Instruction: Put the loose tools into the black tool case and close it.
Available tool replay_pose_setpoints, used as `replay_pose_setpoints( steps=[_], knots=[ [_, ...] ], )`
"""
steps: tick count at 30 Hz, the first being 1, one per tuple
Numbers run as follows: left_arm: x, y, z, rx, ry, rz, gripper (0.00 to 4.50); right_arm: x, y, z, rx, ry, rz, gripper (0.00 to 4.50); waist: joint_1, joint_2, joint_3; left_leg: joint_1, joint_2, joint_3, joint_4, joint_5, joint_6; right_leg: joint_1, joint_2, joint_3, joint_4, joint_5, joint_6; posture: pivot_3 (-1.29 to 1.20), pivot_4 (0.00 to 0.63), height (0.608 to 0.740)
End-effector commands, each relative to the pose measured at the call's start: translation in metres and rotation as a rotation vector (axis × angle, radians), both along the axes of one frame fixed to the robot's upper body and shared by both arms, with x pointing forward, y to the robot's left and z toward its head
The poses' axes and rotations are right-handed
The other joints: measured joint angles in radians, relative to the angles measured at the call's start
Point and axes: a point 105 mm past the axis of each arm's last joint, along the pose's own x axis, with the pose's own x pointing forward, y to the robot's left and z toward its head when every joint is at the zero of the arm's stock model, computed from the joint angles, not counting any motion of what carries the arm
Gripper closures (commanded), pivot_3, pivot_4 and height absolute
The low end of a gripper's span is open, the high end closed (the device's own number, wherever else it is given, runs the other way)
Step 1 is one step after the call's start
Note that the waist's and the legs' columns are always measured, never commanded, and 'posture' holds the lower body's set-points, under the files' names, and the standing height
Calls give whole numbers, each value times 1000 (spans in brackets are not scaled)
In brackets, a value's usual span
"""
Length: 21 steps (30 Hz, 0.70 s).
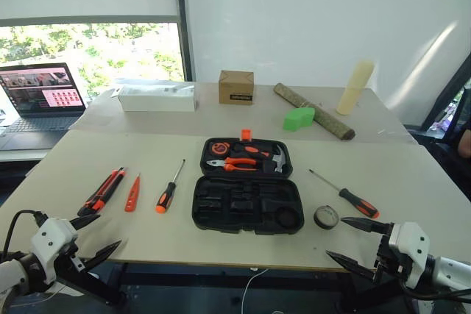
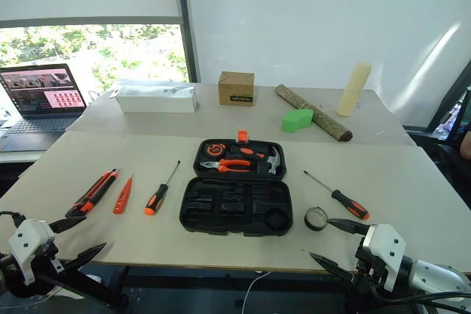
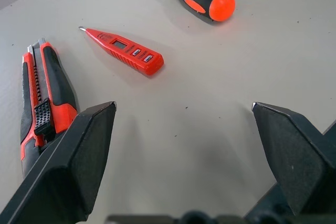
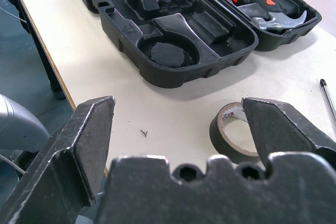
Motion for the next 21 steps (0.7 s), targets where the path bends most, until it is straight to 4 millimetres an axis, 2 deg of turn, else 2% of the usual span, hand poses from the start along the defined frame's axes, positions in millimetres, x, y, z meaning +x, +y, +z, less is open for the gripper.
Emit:
replay_pose_setpoints(
  steps=[1, 4, 5, 7, 10, 13, 17, 21],
  knots=[
    [3, 15, 20, -38, -65, 102, 42, 3, 16, 23, 55, -127, 52, 0, 0, 0, 0, 0, 0, 0, 0, 0, 0, 0, 0, 0, 0, 0, 0, 0, 150, 740],
    [-11, 58, 23, -170, -54, 385, 42, 7, 48, 61, 256, -289, 125, 0, -15, -2, 1, 0, 3, 0, 0, 0, -1, -1, 3, 0, 0, 0, 0, 0, 150, 740],
    [-16, 65, 21, -195, -44, 442, 42, 7, 52, 68, 285, -322, 135, 0, -20, -2, 1, 0, 6, 1, 0, 0, -2, -1, 5, 1, 0, 1, 1, 0, 150, 740],
    [-25, 65, 16, -277, 21, 488, 42, 7, 57, 73, 297, -359, 148, 0, -23, -1, 1, 1, 7, 1, 0, 0, -2, -1, 5, 0, 1, 0, 0, 0, 150, 740],
    [-24, 44, 21, -358, 112, 431, 42, 7, 60, 73, 288, -375, 157, 0, -14, -2, 1, 2, 6, 1, 0, -1, -3, 0, 4, 0, 1, -1, -1, 0, 150, 740],
    [-6, 18, 43, -442, 145, 327, 42, 7, 59, 69, 278, -367, 157, 0, 11, -3, 1, 1, 4, 0, 1, -1, -3, 0, 3, -1, 2, -1, -1, 0, 150, 740],
    [28, -17, 58, -347, 217, 248, 42, 8, 58, 65, 257, -357, 153, 0, 25, -2, 1, 3, 4, -1, 2, 0, -6, 2, 4, -1, 3, -4, -7, 0, 150, 740],
    [57, -52, 62, -327, 320, 249, 42, 12, 62, 62, 252, -345, 165, 0, 15, 0, 2, 7, 4, 1, 1, 1, -6, 3, 5, 1, 5, 0, -2, 0, 150, 740]
  ],
)
